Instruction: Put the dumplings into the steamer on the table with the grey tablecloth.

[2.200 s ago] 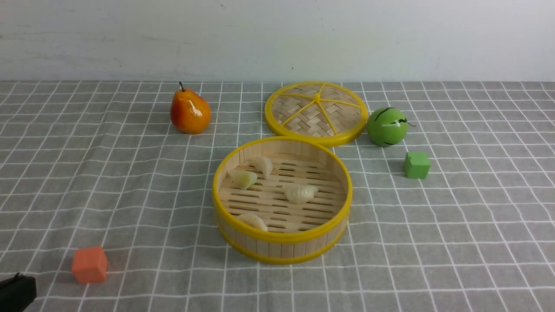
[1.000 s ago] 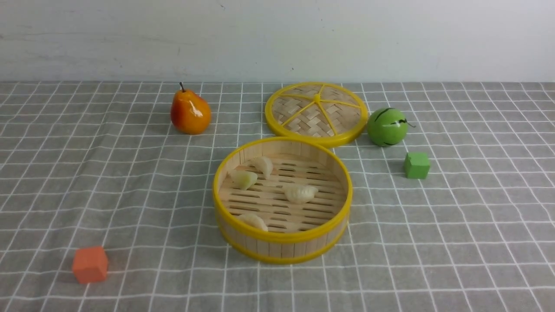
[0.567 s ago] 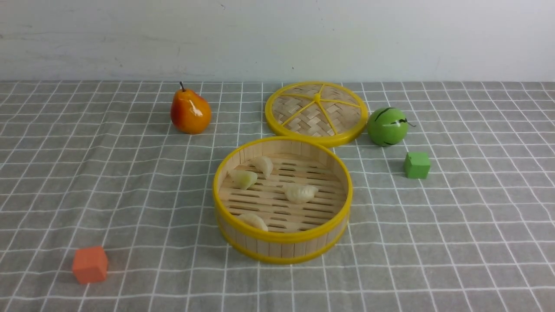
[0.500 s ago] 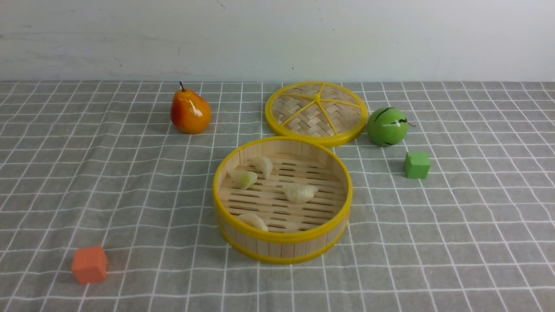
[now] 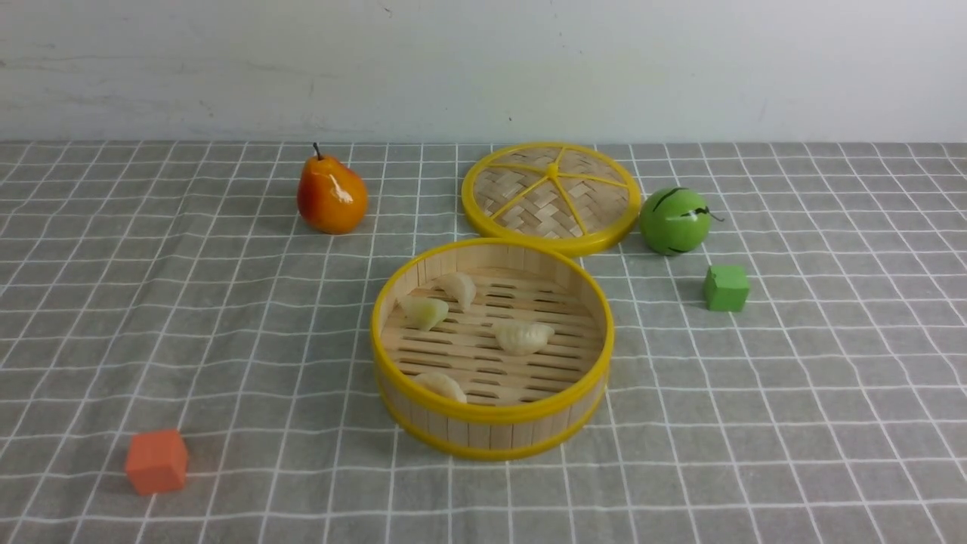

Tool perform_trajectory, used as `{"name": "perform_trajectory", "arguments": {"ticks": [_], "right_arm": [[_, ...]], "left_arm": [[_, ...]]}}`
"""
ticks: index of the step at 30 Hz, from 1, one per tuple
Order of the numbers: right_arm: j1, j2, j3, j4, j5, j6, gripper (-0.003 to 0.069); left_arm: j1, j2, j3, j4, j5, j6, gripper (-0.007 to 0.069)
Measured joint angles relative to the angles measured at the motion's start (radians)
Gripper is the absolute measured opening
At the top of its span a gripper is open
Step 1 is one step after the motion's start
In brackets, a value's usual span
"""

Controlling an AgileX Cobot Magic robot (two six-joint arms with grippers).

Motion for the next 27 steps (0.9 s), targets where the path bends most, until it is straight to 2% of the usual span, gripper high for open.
{"name": "perform_trajectory", "arguments": {"ticks": [27], "right_arm": [[0.000,0.000,0.000,0.000,0.000,0.000,0.0149]], "left_arm": [[0.000,0.000,0.000,0.000,0.001,0.000,-0.0010]]}}
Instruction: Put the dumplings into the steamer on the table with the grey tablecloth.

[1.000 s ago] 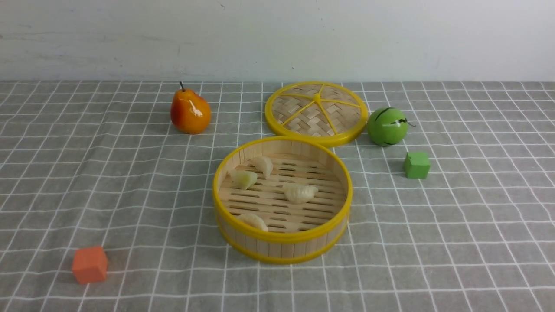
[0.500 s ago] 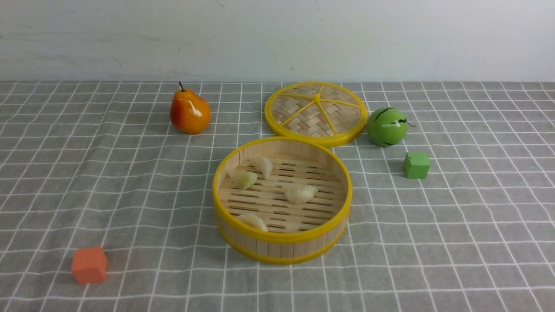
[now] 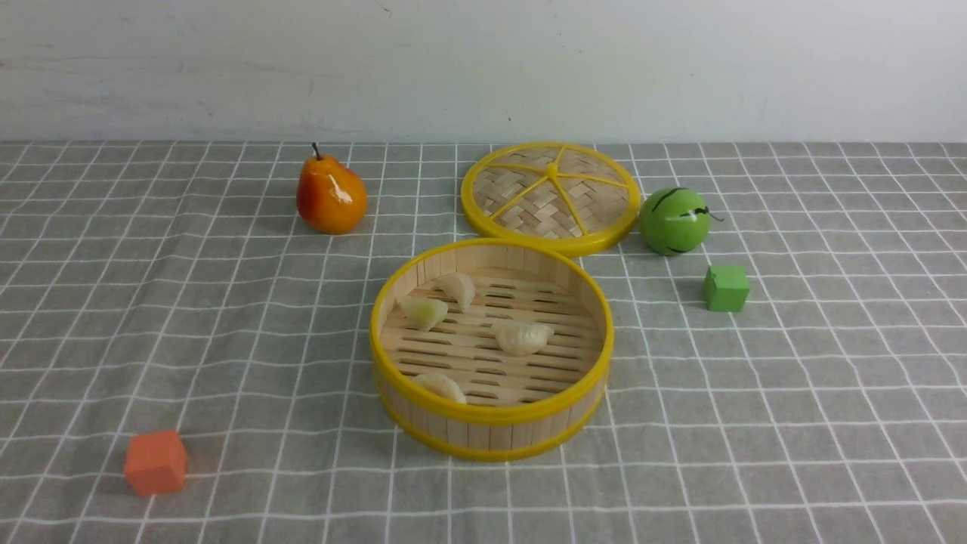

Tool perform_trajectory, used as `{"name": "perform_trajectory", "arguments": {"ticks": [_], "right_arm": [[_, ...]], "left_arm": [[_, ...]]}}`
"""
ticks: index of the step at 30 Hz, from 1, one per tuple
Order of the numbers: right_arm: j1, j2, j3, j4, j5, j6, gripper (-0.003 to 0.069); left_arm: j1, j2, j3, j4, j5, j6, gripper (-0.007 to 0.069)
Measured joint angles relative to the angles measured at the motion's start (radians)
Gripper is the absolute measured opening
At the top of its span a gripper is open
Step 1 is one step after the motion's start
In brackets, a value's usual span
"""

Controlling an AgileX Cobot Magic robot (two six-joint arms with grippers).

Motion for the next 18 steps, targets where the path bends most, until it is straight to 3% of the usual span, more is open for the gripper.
{"name": "perform_trajectory", "arguments": {"ticks": [18], "right_arm": [[0.000,0.000,0.000,0.000,0.000,0.000,0.0170]], "left_arm": [[0.000,0.000,0.000,0.000,0.000,0.000,0.0004]]}}
